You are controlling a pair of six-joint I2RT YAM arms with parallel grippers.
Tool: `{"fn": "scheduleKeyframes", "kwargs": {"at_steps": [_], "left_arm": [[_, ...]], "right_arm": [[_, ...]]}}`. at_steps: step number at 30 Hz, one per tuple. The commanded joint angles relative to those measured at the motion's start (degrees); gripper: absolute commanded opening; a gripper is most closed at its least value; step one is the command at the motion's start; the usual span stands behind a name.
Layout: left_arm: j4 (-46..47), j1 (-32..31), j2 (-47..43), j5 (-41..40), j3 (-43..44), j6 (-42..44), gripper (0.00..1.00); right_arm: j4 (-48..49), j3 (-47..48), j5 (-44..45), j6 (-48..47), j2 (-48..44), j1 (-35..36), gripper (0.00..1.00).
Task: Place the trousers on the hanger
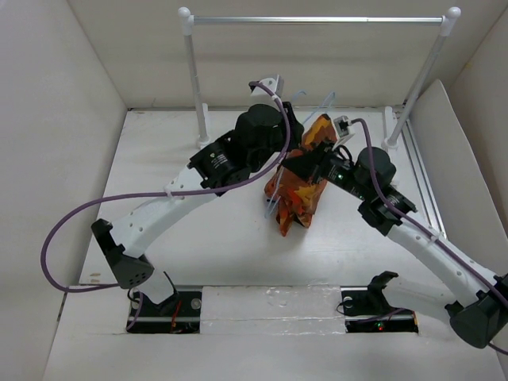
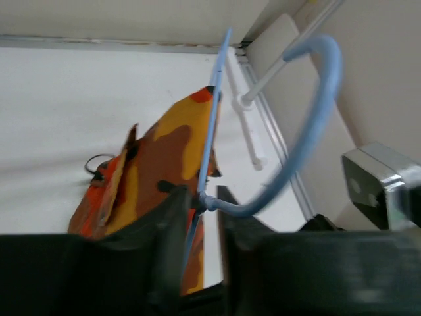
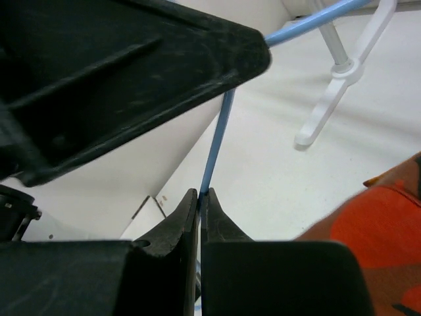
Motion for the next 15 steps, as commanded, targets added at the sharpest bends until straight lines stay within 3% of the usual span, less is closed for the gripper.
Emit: {"fn": "scheduleKeyframes", "kwargs": {"at_steps": [1,3,6,10,15], "left_arm": [[9.6,0.0,-5.5,2.4,2.3,-1.7,0.26],[10.6,1.3,-6.3,4.0,2.9,-1.4,0.47],[10.4,2.0,-6.2,4.8,5.9,-0.3,0.61],[9.6,2.0,-5.5,5.0,11.0,2.0,0.68],[9.7,2.0,-7.7,4.9,9.5,2.8,0.64]], "right_arm": [[9.7,3.5,-4.6,-0.1,-2.1,-4.2,0.0],[9.1,5.1,-7.4,0.1,-2.3,-6.3,0.0],[9.2,7.8,-11.2,0.8,-1.8,-10.7,0.0],[7.9,11.7,-15.8,0.1,1.3,-15.8,0.0],[7.0,18.8,-23.3,-1.2,5.6,-24.3,0.0]]}}
